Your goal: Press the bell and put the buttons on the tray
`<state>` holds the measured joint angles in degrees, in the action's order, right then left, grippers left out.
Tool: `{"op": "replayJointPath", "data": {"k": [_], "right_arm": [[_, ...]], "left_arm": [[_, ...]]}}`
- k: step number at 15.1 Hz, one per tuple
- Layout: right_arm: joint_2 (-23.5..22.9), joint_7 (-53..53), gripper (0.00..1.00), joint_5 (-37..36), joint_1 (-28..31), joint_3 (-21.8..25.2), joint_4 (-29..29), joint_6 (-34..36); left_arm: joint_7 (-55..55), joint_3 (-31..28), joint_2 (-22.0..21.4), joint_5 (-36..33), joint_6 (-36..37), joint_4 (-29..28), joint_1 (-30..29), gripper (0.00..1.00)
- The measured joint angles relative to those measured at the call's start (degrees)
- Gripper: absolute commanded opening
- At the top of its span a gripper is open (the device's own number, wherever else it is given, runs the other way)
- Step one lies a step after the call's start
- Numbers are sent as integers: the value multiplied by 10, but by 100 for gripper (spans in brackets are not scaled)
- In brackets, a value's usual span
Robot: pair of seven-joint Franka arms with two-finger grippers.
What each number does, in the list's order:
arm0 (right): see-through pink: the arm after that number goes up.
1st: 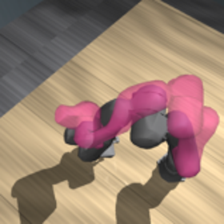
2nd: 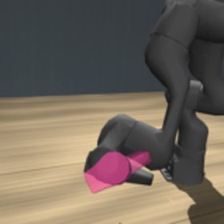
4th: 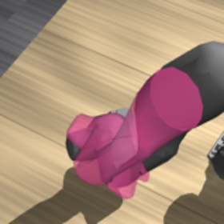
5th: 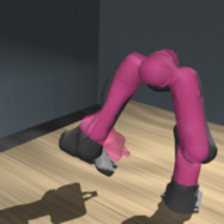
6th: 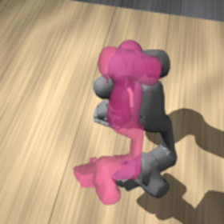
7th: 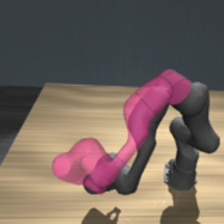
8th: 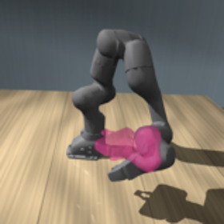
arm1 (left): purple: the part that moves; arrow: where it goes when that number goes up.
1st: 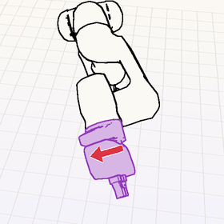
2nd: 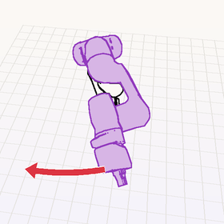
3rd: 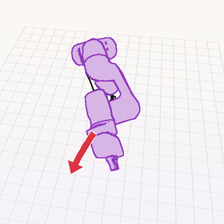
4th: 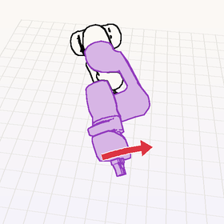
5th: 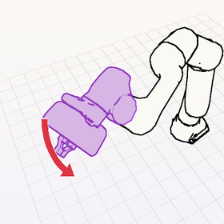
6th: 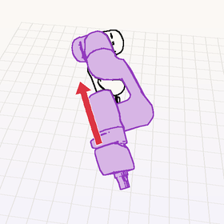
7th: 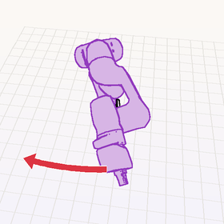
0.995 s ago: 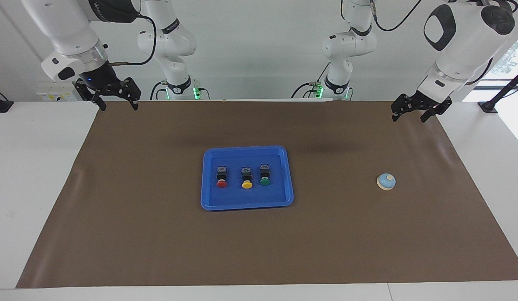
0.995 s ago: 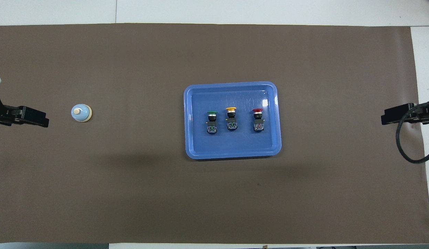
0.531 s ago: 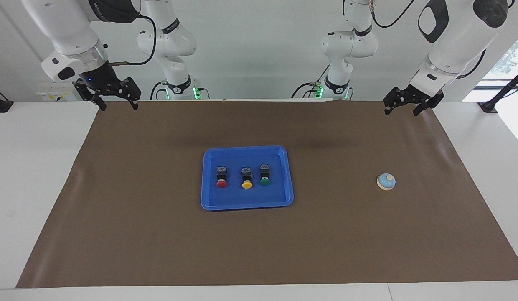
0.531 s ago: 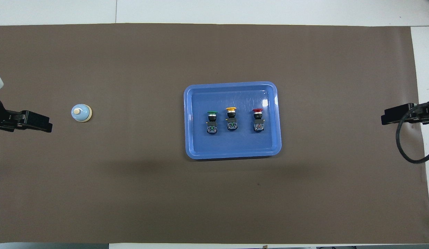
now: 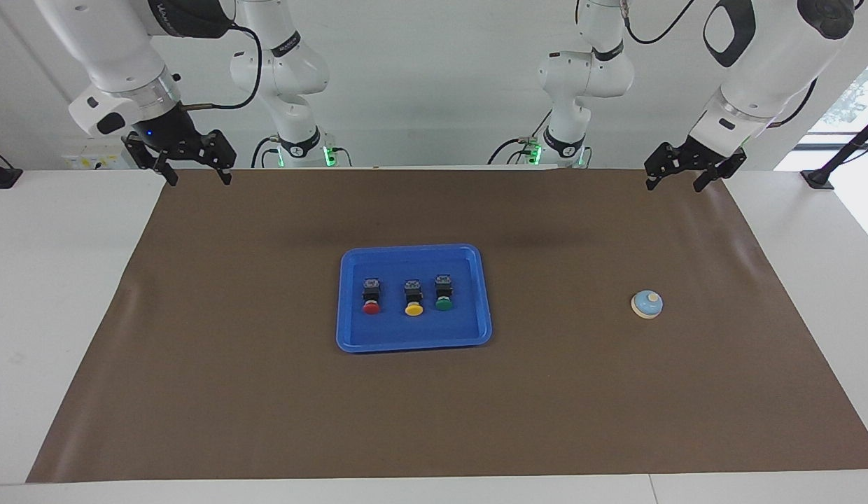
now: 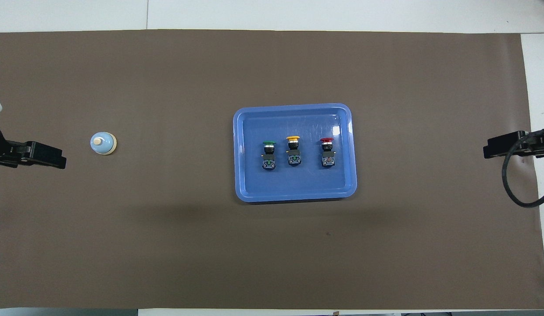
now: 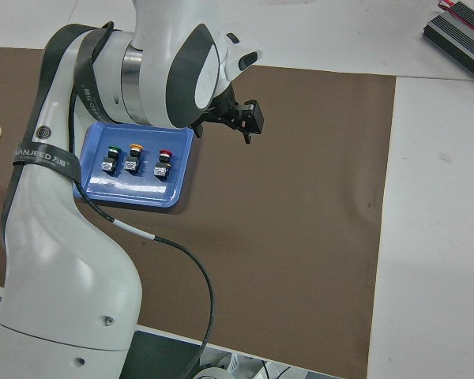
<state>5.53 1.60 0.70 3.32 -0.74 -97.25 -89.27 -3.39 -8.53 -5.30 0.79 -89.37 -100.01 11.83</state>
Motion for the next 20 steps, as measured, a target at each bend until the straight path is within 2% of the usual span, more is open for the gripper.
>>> {"op": "replayJointPath", "data": {"k": [2,4,7,20], "right_arm": [[0,0,100,0,0,0,0,0],[0,0,100,0,0,0,0,0],[0,0,100,0,0,0,0,0],[0,0,100,0,0,0,0,0]], "left_arm": [[3,51,0,0,0,0,-33,100],[7,78,0,0,4,8,-48,100],[7,79,0,0,14,26,-54,100],[31,80,0,0,14,27,-56,100]]}}
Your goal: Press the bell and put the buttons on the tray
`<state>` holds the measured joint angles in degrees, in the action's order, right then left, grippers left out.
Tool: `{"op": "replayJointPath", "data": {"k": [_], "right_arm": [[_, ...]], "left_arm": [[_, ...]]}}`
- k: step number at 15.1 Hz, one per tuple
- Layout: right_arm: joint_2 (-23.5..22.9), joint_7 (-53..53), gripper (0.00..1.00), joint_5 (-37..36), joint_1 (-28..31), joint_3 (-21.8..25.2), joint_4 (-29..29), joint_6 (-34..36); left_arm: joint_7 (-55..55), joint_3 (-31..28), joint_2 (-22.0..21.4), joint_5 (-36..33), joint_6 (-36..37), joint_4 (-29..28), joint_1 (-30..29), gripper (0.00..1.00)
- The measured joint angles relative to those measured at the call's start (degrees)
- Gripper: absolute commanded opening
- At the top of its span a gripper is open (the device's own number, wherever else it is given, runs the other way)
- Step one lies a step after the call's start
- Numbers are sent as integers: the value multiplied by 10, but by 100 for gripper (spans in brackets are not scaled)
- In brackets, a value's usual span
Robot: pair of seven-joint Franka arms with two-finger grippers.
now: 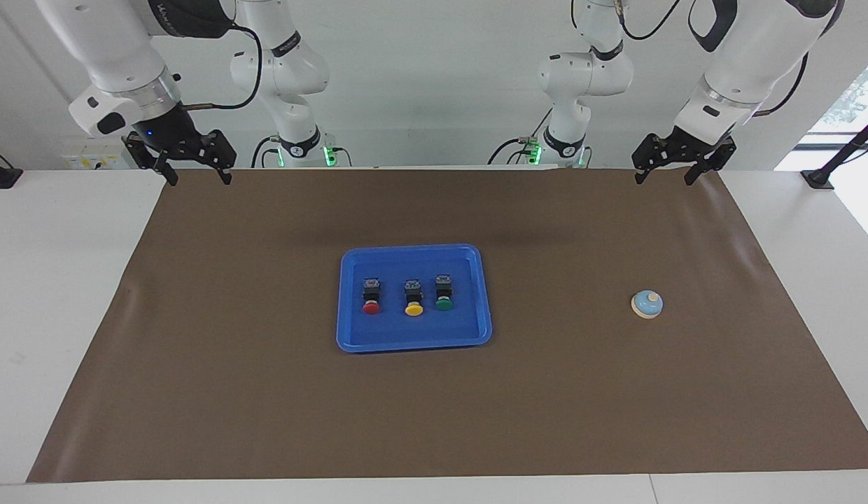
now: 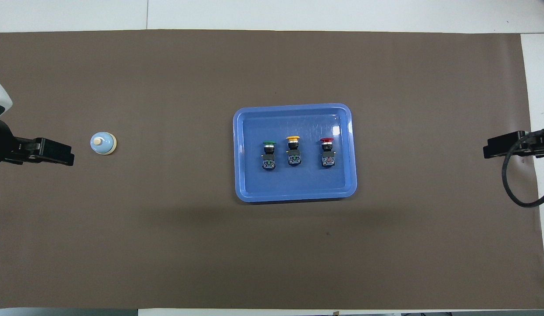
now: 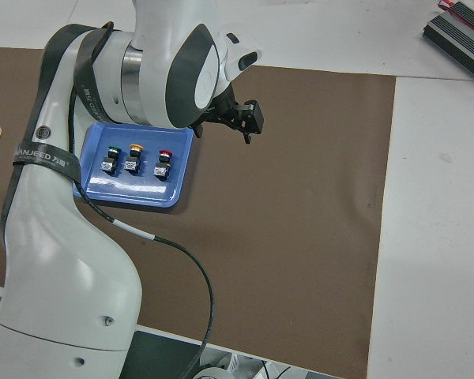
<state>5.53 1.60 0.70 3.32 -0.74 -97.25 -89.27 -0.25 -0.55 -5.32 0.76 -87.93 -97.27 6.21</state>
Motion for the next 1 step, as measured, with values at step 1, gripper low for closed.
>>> {"op": "replayJointPath", "data": {"k": [1], "right_arm": [[0,0,100,0,0,0,0,0]], "left_arm": [[1,0,0,0,0,0,0,100]]}}
